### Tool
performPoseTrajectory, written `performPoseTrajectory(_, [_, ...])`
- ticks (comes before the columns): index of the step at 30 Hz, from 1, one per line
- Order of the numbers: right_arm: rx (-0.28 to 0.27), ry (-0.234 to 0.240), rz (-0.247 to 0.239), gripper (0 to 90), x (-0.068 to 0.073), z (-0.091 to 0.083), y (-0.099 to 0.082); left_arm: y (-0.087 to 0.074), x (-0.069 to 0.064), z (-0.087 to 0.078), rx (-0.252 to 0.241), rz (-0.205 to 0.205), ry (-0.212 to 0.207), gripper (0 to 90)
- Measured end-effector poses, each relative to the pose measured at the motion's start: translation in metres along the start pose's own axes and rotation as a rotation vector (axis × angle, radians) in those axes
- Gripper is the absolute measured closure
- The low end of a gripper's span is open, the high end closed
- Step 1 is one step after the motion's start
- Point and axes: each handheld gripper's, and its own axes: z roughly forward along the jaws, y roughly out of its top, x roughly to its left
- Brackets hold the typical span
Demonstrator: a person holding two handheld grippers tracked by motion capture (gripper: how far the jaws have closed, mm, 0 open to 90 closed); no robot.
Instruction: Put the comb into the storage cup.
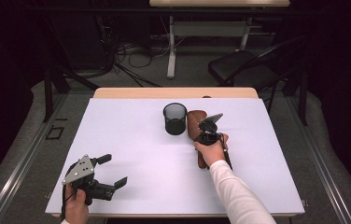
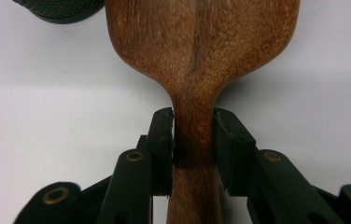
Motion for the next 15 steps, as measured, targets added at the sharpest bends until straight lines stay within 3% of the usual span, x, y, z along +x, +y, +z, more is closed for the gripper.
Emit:
performPoseTrajectory(2, [0.020, -0.018, -0.002, 69.2, 0.0001, -0.0007, 0.0010, -0.0001, -0.0001, 0.0000, -0.001, 0.000, 0.002, 0.3])
performPoseTrajectory(5, [0.004, 0.002, 0.012, 69.2, 0.0000, 0.0011, 0.0008, -0.0001, -0.0001, 0.0000, 0.001, 0.001, 0.002, 0.3])
performPoseTrajectory(10, [0.027, -0.020, 0.005, 69.1, 0.0004, 0.0005, 0.0019, -0.0002, 0.0001, 0.0002, 0.004, 0.004, 0.001, 0.3])
performPoseTrajectory(15, [0.029, -0.011, 0.002, 70.0, -0.0003, 0.0011, 0.0020, -0.0002, -0.0001, 0.0003, 0.004, 0.003, 0.000, 0.3])
